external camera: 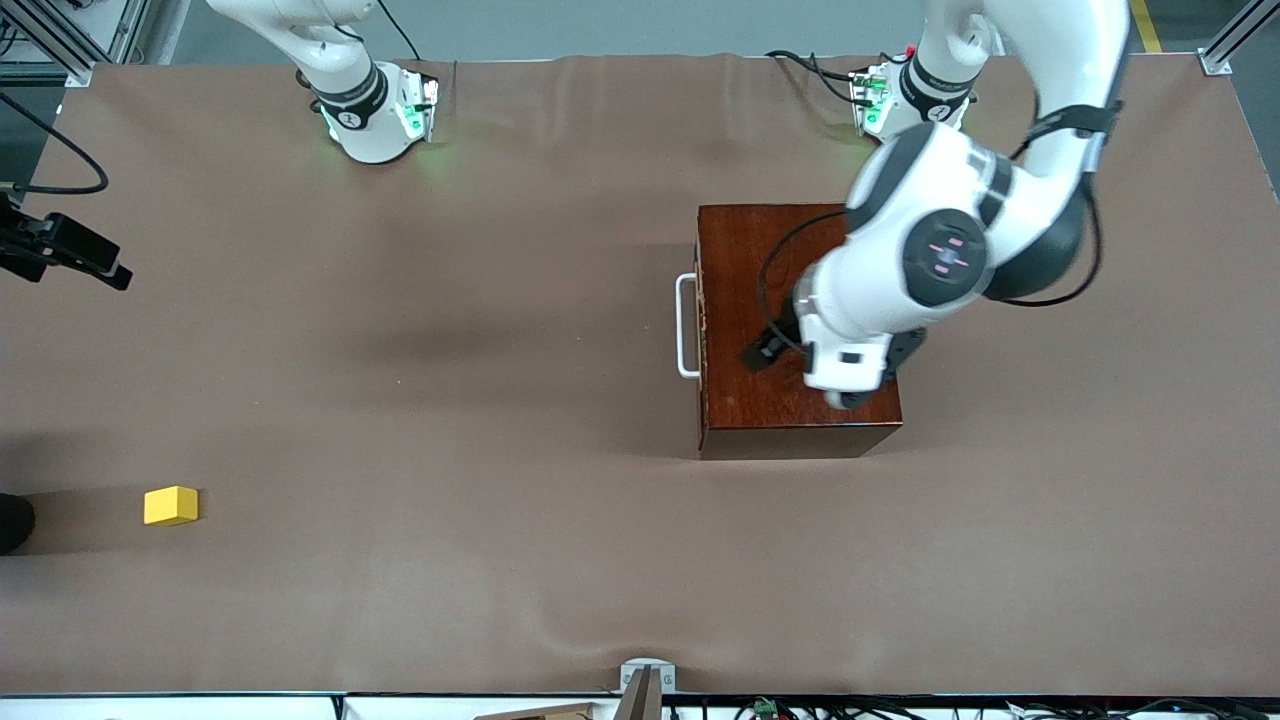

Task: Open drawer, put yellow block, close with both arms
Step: 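Reach the left gripper over the box to the white drawer handle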

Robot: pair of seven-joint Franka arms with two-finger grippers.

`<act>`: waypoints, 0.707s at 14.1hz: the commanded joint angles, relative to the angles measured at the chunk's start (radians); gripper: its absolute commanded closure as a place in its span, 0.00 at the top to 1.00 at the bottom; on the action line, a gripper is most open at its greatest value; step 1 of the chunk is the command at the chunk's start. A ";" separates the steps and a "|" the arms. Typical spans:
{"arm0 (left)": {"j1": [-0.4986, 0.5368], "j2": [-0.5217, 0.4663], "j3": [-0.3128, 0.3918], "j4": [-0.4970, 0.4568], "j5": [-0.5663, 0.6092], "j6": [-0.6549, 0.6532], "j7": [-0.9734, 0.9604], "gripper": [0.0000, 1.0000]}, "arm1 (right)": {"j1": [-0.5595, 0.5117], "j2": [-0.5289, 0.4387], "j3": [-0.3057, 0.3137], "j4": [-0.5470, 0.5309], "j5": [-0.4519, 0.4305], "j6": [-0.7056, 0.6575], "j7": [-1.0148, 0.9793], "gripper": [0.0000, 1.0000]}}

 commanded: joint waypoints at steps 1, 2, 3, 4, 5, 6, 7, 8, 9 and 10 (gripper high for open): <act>-0.077 0.017 0.012 0.048 0.037 0.070 -0.066 1.00 | 0.011 0.002 -0.006 0.008 -0.011 -0.002 0.000 1.00; -0.106 0.031 0.015 0.057 0.040 0.116 -0.085 1.00 | 0.011 0.002 -0.006 0.008 -0.011 -0.004 -0.002 1.00; -0.141 0.046 0.017 0.067 0.062 0.151 -0.091 1.00 | 0.011 0.002 -0.006 0.008 -0.011 -0.004 0.000 1.00; -0.184 0.065 0.017 0.068 0.106 0.187 -0.093 1.00 | 0.011 0.002 -0.006 0.008 -0.011 -0.004 -0.002 1.00; -0.234 0.086 0.017 0.068 0.160 0.222 -0.093 1.00 | 0.011 0.002 -0.006 0.008 -0.011 -0.004 0.000 1.00; -0.285 0.117 0.018 0.070 0.222 0.244 -0.093 1.00 | 0.011 0.002 -0.006 0.008 -0.011 -0.004 0.000 1.00; -0.327 0.144 0.035 0.076 0.273 0.251 -0.094 1.00 | 0.011 0.002 -0.006 0.008 -0.011 -0.004 -0.002 1.00; -0.369 0.168 0.058 0.088 0.295 0.252 -0.093 1.00 | 0.011 0.002 -0.006 0.008 -0.011 -0.004 -0.002 1.00; -0.402 0.184 0.088 0.088 0.298 0.252 -0.090 1.00 | 0.011 0.002 -0.006 0.008 -0.011 -0.004 0.000 1.00; -0.431 0.188 0.113 0.087 0.309 0.252 -0.082 1.00 | 0.011 0.002 -0.006 0.008 -0.011 -0.004 -0.002 1.00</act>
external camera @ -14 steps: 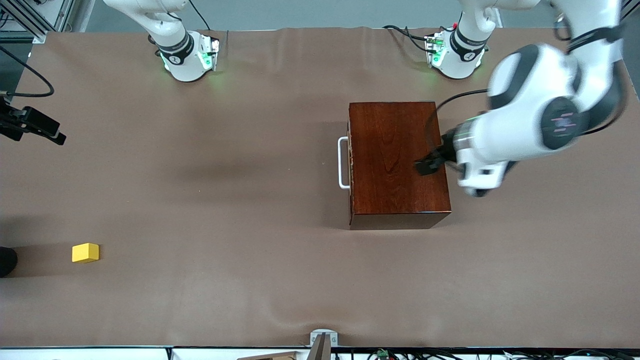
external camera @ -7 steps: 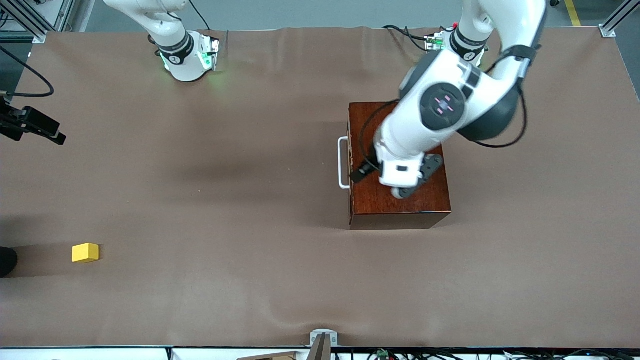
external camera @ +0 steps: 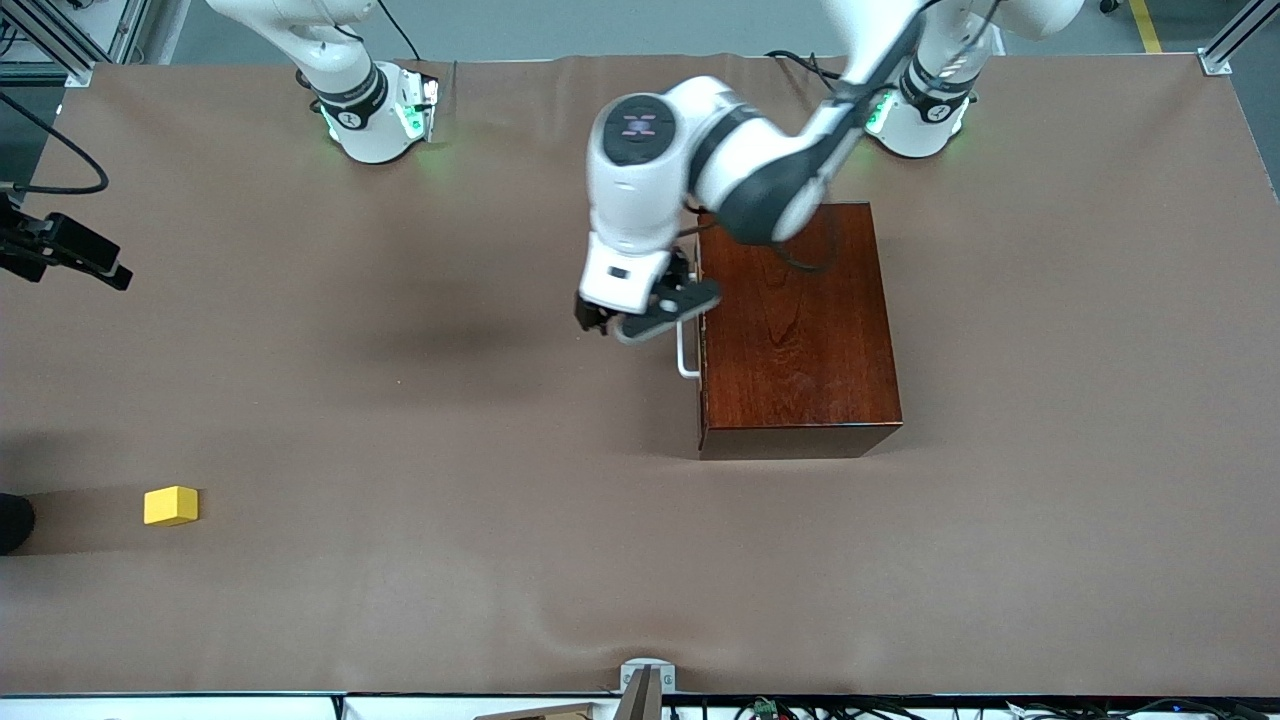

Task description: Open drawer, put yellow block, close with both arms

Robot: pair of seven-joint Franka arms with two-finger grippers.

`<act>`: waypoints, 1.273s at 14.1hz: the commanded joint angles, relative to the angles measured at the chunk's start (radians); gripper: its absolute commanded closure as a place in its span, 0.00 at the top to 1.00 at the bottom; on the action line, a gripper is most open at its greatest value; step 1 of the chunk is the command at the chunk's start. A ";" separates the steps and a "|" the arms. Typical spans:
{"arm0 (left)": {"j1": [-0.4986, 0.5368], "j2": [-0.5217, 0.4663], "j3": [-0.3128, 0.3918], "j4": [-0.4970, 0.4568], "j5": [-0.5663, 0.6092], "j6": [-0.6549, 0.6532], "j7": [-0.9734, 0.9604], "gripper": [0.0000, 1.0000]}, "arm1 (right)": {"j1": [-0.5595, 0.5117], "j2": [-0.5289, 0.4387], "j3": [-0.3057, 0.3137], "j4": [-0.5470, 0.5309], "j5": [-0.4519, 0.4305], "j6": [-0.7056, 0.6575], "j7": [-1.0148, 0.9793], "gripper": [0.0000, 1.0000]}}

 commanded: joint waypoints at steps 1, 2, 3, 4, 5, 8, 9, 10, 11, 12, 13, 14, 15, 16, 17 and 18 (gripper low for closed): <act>-0.055 0.037 0.063 0.047 0.059 -0.010 0.036 1.00 | 0.011 0.002 -0.006 0.008 -0.011 -0.004 0.000 1.00; -0.056 0.044 0.061 0.047 0.076 -0.019 0.073 1.00 | 0.011 0.002 -0.006 0.008 -0.011 -0.004 0.000 1.00; -0.057 0.050 0.061 0.047 0.076 -0.028 0.119 1.00 | 0.011 0.002 -0.006 0.008 -0.011 -0.004 -0.002 1.00; -0.059 0.058 0.060 0.047 0.076 -0.050 0.166 1.00 | 0.011 0.002 -0.006 0.008 -0.011 -0.005 -0.002 1.00; -0.059 0.063 0.063 0.047 0.078 -0.071 0.214 1.00 | 0.011 0.002 -0.006 0.008 -0.011 -0.005 0.000 1.00; -0.057 0.073 0.064 0.045 0.088 -0.084 0.325 1.00 | 0.011 0.002 -0.006 0.008 -0.011 -0.005 0.000 1.00; -0.057 0.079 0.064 0.045 0.102 -0.085 0.336 1.00 | 0.011 0.002 -0.006 0.008 -0.011 -0.005 0.000 1.00; -0.057 0.086 0.063 0.045 0.111 -0.085 0.349 1.00 | 0.011 0.002 -0.006 0.008 -0.011 -0.005 -0.002 1.00; -0.057 0.087 0.063 0.044 0.113 -0.087 0.374 1.00 | 0.011 0.002 -0.006 0.008 -0.011 -0.005 0.000 1.00; -0.056 0.090 0.063 0.042 0.112 -0.094 0.392 1.00 | 0.011 0.002 -0.006 0.008 -0.011 -0.005 -0.002 1.00; -0.053 0.095 0.063 0.042 0.111 -0.108 0.397 1.00 | 0.011 0.002 -0.006 0.008 -0.011 -0.005 -0.002 1.00; -0.051 0.096 0.061 0.042 0.107 -0.113 0.399 1.00 | 0.011 0.002 -0.006 0.007 -0.011 -0.005 -0.002 1.00; -0.051 0.098 0.061 0.042 0.105 -0.117 0.399 1.00 | 0.011 0.002 -0.006 0.008 -0.011 -0.004 -0.002 1.00; -0.051 0.099 0.061 0.042 0.105 -0.127 0.403 1.00 | 0.011 0.002 -0.006 0.008 -0.011 -0.005 -0.002 1.00; -0.051 0.105 0.061 0.042 0.104 -0.127 0.405 1.00 | 0.011 0.002 -0.006 0.008 -0.011 -0.005 -0.002 1.00; -0.051 0.115 0.061 0.042 0.105 -0.127 0.405 1.00 | 0.011 0.002 -0.006 0.008 -0.011 -0.005 -0.002 1.00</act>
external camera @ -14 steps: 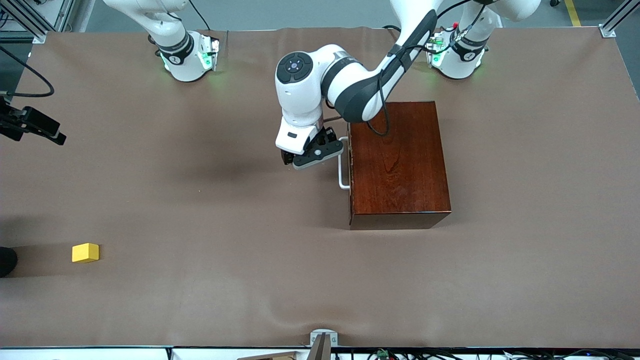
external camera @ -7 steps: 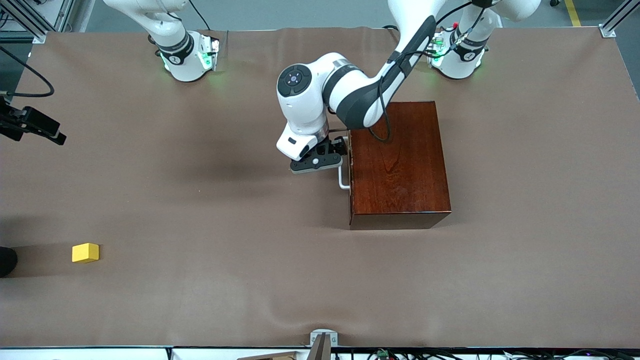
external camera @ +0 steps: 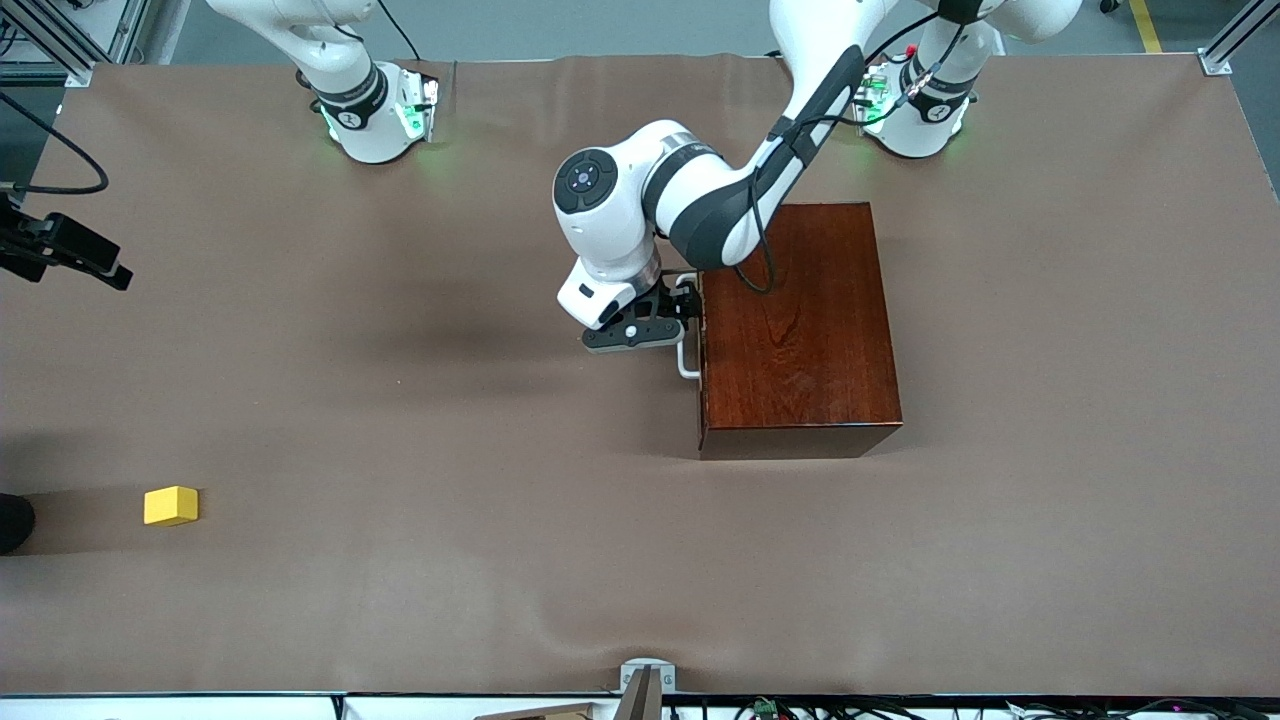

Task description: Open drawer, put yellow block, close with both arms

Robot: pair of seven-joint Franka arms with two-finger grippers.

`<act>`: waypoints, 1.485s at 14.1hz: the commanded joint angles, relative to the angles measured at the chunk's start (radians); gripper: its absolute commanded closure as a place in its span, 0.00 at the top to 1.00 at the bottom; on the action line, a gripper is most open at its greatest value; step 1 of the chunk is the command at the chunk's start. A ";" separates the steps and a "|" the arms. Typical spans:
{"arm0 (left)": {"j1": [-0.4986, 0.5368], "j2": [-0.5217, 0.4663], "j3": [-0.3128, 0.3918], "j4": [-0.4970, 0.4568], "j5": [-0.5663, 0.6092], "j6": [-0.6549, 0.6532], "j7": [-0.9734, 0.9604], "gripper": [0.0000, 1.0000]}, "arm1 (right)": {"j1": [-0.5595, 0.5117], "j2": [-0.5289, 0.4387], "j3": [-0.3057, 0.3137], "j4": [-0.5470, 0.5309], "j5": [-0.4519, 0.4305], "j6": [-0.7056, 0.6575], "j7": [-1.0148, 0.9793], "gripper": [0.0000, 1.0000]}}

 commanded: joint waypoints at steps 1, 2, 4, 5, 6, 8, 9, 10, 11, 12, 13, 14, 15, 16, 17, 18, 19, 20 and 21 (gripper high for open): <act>-0.001 0.035 0.001 0.028 0.018 -0.019 0.018 1.00 | 0.011 0.002 -0.006 0.008 -0.011 -0.005 -0.002 1.00; -0.002 0.039 0.001 0.028 0.016 -0.019 0.018 1.00 | 0.011 0.002 -0.006 0.008 -0.011 -0.007 0.000 1.00; -0.004 0.041 0.001 0.028 0.013 -0.024 0.018 1.00 | 0.008 0.002 -0.006 0.008 -0.006 -0.007 0.001 1.00; -0.007 0.044 0.001 0.028 0.012 -0.027 0.018 1.00 | 0.006 0.002 -0.006 0.008 -0.006 -0.008 0.000 1.00; -0.007 0.050 -0.001 0.028 0.012 -0.027 0.017 1.00 | 0.003 0.000 -0.007 0.010 -0.005 -0.008 0.000 1.00; -0.007 0.055 -0.002 0.028 0.010 -0.027 0.015 1.00 | 0.003 0.000 -0.007 0.011 -0.005 -0.007 0.001 1.00; -0.007 0.058 -0.004 0.030 0.010 -0.027 0.012 1.00 | 0.002 0.000 -0.007 0.011 -0.002 -0.005 0.001 1.00; -0.007 0.062 -0.004 0.030 0.010 -0.027 0.010 1.00 | 0.002 0.000 -0.007 0.011 -0.002 -0.005 0.001 1.00; -0.008 0.064 -0.005 0.031 0.010 -0.027 0.007 1.00 | 0.000 0.000 -0.009 0.013 -0.002 -0.004 0.001 1.00; -0.008 0.065 -0.007 0.031 0.010 -0.025 0.006 1.00 | 0.000 0.000 -0.012 0.013 0.000 -0.004 0.001 1.00; -0.010 0.067 -0.008 0.031 0.010 -0.025 0.004 1.00 | -0.003 0.000 -0.012 0.014 0.000 -0.005 0.001 1.00; -0.013 0.070 -0.008 0.031 0.009 -0.024 -0.008 1.00 | -0.004 0.000 -0.013 0.014 0.000 -0.007 0.001 1.00; -0.013 0.071 -0.010 0.033 0.001 -0.015 -0.043 1.00 | -0.004 -0.001 -0.013 0.014 0.000 -0.007 0.001 1.00; -0.013 0.072 -0.010 0.033 -0.007 -0.002 -0.065 1.00 | -0.007 -0.001 -0.013 0.014 0.000 -0.007 0.001 1.00; -0.011 0.072 -0.010 0.033 -0.016 0.004 -0.068 1.00 | -0.007 -0.001 -0.013 0.014 0.000 -0.007 0.001 1.00; -0.011 0.072 -0.008 0.035 -0.025 0.007 -0.068 1.00 | -0.009 -0.001 -0.013 0.014 0.000 -0.008 0.001 1.00; -0.011 0.072 -0.008 0.035 -0.036 0.013 -0.069 1.00 | -0.015 -0.003 -0.013 0.014 0.000 -0.008 0.001 1.00; -0.011 0.072 -0.008 0.035 -0.045 0.016 -0.077 1.00 | -0.017 -0.003 -0.013 0.014 0.000 -0.008 0.001 1.00; -0.011 0.072 -0.007 0.035 -0.045 0.031 -0.091 1.00 | -0.017 -0.003 -0.013 0.014 0.000 -0.008 0.001 1.00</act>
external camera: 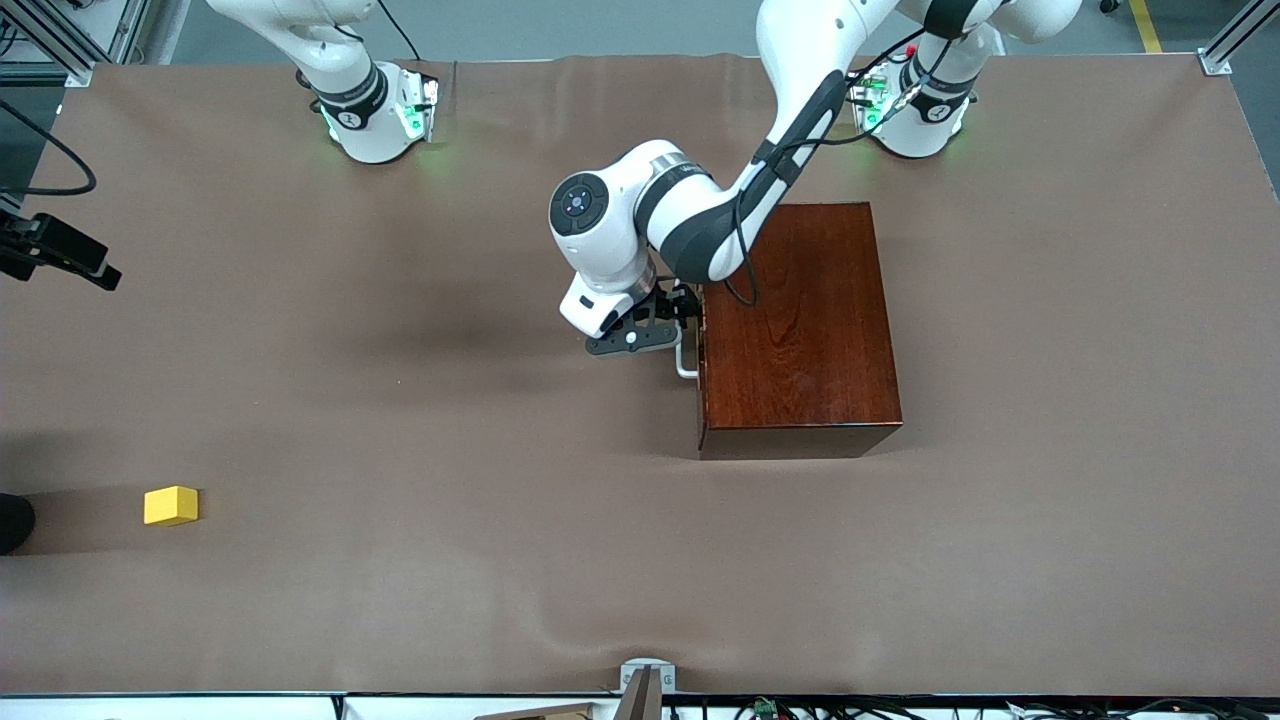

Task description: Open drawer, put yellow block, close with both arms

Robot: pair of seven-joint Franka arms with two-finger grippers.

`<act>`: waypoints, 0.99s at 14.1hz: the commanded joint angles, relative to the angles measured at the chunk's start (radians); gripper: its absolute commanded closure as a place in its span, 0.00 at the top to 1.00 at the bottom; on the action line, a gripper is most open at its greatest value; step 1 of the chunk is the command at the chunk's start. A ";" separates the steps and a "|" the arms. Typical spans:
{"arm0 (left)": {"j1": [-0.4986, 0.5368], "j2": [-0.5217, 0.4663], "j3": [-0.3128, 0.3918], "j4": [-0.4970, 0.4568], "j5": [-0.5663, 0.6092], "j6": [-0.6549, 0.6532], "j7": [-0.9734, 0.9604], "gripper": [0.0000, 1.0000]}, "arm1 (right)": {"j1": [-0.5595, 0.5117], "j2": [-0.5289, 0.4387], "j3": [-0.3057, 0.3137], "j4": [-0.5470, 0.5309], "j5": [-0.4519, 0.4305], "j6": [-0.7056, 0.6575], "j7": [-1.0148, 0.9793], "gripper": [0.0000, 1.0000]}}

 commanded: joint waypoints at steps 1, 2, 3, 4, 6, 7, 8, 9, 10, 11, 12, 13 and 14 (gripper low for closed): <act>-0.007 0.020 0.003 0.033 -0.027 0.035 -0.031 1.00 | -0.013 -0.003 0.005 0.012 0.000 -0.009 0.001 1.00; -0.005 0.021 0.004 0.033 -0.027 0.049 -0.032 1.00 | -0.013 -0.003 0.005 0.012 0.000 -0.009 0.001 1.00; -0.007 0.021 0.004 0.033 -0.027 0.063 -0.032 1.00 | -0.013 -0.003 0.005 0.012 0.000 -0.009 0.001 1.00; -0.007 0.024 0.003 0.033 -0.029 0.075 -0.032 1.00 | -0.013 -0.003 0.005 0.012 0.000 -0.009 0.001 1.00; -0.007 0.027 0.001 0.033 -0.029 0.094 -0.034 1.00 | -0.013 -0.003 0.005 0.012 0.000 -0.009 0.001 1.00; -0.008 0.029 -0.001 0.033 -0.029 0.101 -0.034 1.00 | -0.013 -0.003 0.005 0.012 0.000 -0.009 0.001 1.00; -0.008 0.033 -0.001 0.033 -0.030 0.114 -0.035 1.00 | -0.011 -0.003 0.007 0.012 0.000 -0.007 0.001 1.00; -0.008 0.035 -0.001 0.033 -0.042 0.141 -0.057 1.00 | -0.013 -0.003 0.007 0.012 0.000 -0.007 0.001 1.00; -0.007 0.036 -0.001 0.033 -0.053 0.175 -0.077 1.00 | -0.013 -0.003 0.005 0.012 0.000 -0.009 0.001 1.00; -0.007 0.043 -0.001 0.033 -0.059 0.199 -0.083 1.00 | -0.013 -0.003 0.005 0.012 0.000 -0.007 0.001 1.00; -0.007 0.044 -0.001 0.033 -0.064 0.215 -0.084 1.00 | -0.013 -0.003 0.005 0.012 0.000 -0.007 0.001 1.00; -0.007 0.044 -0.001 0.033 -0.065 0.226 -0.085 1.00 | -0.013 -0.003 0.005 0.012 0.000 -0.007 0.001 1.00; -0.007 0.046 -0.001 0.033 -0.067 0.233 -0.085 1.00 | -0.013 -0.003 0.005 0.012 0.000 -0.007 0.001 1.00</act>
